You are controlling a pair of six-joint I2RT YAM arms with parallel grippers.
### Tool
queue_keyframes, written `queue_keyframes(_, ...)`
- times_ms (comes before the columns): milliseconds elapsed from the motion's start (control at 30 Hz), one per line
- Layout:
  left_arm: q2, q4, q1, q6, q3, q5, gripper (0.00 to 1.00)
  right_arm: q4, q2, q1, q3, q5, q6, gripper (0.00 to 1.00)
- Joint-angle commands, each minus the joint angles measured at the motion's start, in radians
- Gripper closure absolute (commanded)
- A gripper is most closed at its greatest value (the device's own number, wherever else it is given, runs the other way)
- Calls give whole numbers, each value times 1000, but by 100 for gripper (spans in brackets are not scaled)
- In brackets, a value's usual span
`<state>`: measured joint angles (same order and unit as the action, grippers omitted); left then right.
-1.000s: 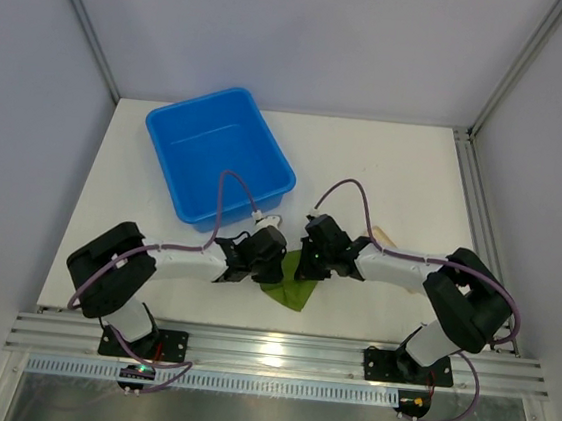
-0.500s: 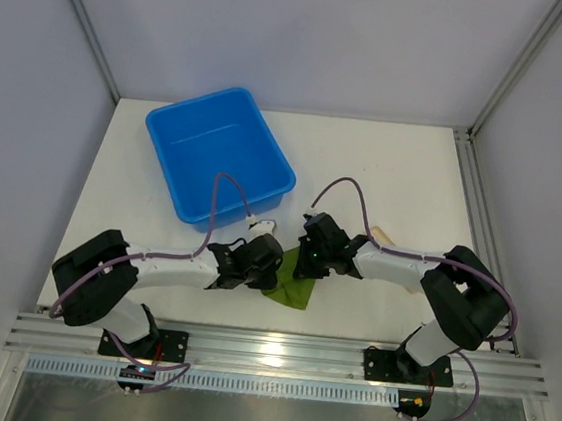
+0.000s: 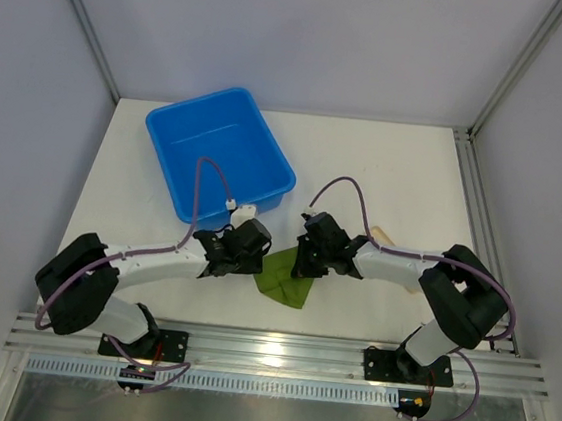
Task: Place the utensils on the paper napkin and roll it up
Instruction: Roll the napkin at the center of the board.
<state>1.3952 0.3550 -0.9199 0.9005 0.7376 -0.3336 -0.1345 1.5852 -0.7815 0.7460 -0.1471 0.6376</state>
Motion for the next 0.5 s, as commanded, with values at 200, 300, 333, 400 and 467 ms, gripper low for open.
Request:
queue_keyframes(200, 117, -62, 36, -57, 36, 13, 52, -11, 33, 2, -33, 29, -41, 96)
queue_keyframes(300, 142, -94, 46, -58, 32, 50, 52, -14, 30, 1, -36, 32, -41, 96)
queue_keyframes(333, 146, -100, 50, -58, 31, 53, 52, -16, 29, 2, -36, 34, -41, 96)
queue_keyframes(400, 156, -113, 53, -57, 29, 71, 54, -16, 27, 2, -37, 32, -42, 96)
queue_keyframes(467, 160, -132, 59, -54, 23, 91, 64, -16, 30, 2, -36, 29, -41, 96)
